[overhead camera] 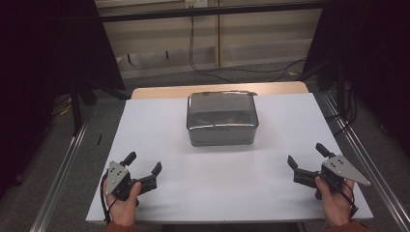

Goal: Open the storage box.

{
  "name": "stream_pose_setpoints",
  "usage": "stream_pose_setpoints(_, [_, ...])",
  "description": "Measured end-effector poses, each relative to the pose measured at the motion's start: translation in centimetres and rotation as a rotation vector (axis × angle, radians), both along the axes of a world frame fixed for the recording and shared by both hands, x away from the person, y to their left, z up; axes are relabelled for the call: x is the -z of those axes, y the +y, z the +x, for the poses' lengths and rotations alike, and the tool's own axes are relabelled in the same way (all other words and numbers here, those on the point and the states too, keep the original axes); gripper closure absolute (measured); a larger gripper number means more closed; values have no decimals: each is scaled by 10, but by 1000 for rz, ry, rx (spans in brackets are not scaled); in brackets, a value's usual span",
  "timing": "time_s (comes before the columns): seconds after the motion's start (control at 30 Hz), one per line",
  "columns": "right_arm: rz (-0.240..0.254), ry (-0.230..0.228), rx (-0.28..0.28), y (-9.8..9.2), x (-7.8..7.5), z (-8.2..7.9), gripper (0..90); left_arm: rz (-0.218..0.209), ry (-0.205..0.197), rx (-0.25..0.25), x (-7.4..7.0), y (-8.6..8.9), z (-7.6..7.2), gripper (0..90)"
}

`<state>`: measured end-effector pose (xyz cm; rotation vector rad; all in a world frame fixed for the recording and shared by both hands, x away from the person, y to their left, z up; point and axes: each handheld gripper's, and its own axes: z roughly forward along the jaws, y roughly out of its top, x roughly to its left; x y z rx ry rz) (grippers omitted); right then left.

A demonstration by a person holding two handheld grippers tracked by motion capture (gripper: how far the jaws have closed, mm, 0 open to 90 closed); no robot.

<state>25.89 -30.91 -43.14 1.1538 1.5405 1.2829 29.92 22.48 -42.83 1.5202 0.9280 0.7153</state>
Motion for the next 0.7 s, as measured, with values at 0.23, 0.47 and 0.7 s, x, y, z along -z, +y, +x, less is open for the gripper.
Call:
stream_pose_setpoints(0.23, [14, 22, -20, -1, 1, 3, 0, 5, 15, -3, 1, -2, 0, 35])
stream_pose_setpoints(0.47, [38, 38, -62, 2, 3, 5, 0, -8, 22, 2, 2, -5, 1, 39])
stream_pose_setpoints(0.7, [43, 56, -77, 7, 6, 9, 1, -18, 23, 12, 3, -8, 2, 38])
